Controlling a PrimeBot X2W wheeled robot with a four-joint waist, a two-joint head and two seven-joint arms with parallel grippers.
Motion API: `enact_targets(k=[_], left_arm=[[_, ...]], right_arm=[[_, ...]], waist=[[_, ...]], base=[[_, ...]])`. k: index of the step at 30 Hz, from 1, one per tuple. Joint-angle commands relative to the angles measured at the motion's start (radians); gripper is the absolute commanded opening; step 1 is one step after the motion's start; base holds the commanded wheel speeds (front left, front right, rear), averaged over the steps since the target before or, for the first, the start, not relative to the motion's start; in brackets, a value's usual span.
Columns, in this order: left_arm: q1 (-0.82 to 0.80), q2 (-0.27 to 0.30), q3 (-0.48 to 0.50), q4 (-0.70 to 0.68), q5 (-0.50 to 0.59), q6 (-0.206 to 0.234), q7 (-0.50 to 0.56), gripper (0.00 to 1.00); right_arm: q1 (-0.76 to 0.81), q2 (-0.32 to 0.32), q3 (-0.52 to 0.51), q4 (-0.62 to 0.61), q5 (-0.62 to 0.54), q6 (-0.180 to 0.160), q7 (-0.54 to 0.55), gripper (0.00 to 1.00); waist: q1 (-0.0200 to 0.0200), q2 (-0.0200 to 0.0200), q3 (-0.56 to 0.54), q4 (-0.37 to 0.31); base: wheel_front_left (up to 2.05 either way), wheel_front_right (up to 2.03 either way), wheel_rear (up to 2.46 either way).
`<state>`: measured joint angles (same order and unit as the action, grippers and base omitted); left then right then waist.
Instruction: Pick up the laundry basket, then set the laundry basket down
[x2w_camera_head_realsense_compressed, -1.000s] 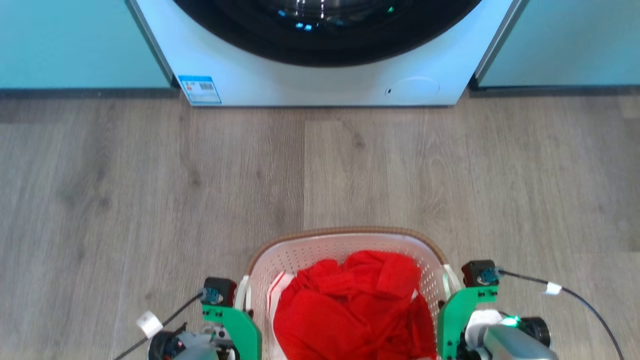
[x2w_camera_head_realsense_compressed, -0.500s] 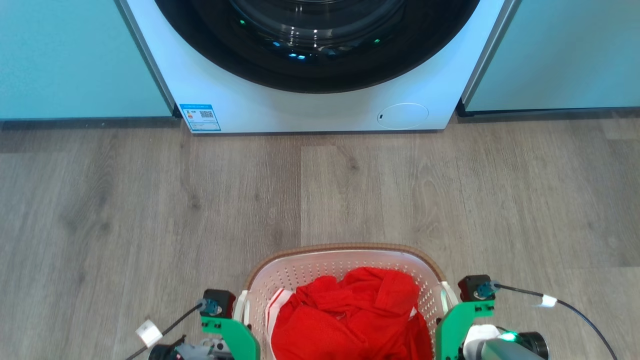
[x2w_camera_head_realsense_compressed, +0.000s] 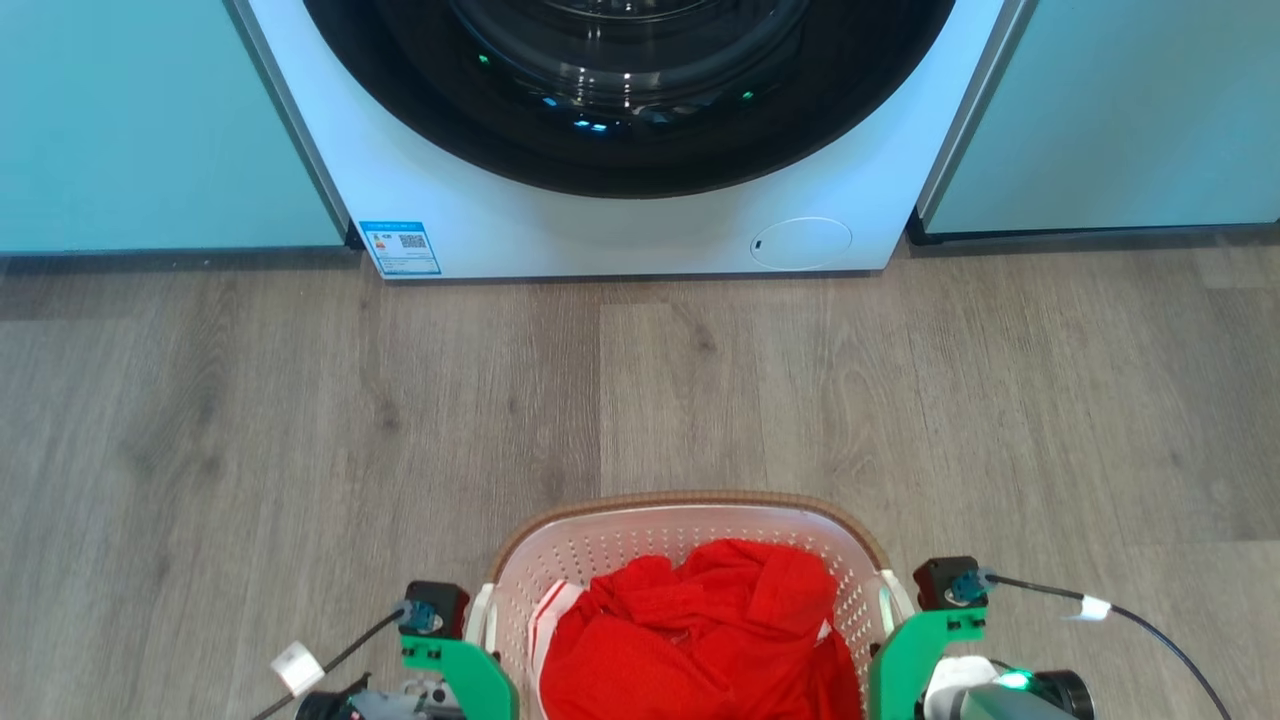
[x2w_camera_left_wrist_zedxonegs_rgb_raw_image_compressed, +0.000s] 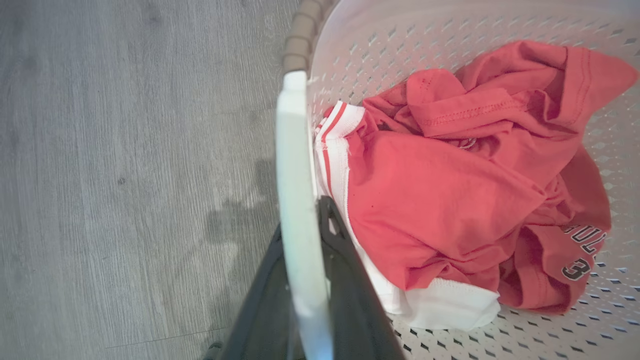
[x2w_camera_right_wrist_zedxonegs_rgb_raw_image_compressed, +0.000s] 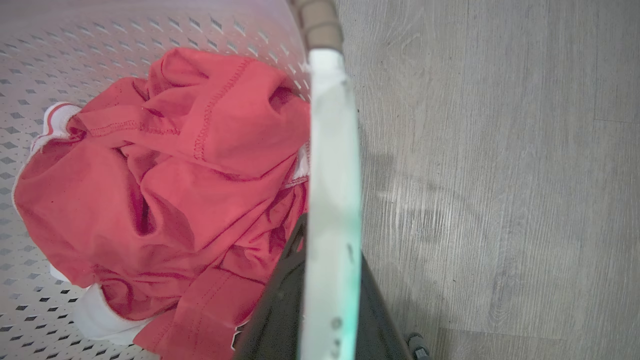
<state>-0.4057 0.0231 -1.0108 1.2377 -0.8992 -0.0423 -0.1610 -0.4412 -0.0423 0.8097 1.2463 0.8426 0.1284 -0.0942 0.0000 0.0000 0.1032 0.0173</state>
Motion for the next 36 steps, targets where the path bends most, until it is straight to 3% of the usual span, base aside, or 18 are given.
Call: enact_targets(k=[1,24,36], left_arm=[[-0.018,0.027,0.011,0.000,-0.006,0.007,-0.012,0.00],[-0.032,0.027,-0.027,0.006,-0.046,0.011,-0.021,0.00],[-0.090,0.027,-0.044,0.012,-0.054,0.014,-0.030,0.00]], right_arm=[[-0.004,-0.008,0.020,-0.007,0.005,0.002,-0.022,0.00],[-0.032,-0.008,0.095,0.006,0.076,0.002,-0.046,0.00],[-0.097,-0.008,0.122,0.013,0.094,0.002,-0.064,0.00]], waist=[[0.0000,0.0000,-0.001,0.000],[0.0000,0.0000,0.013,-0.003],[0.0000,0.0000,0.086,-0.004]], base=[[0.00,0.00,0.00],[0.00,0.00,0.00],[0.00,0.00,0.00]])
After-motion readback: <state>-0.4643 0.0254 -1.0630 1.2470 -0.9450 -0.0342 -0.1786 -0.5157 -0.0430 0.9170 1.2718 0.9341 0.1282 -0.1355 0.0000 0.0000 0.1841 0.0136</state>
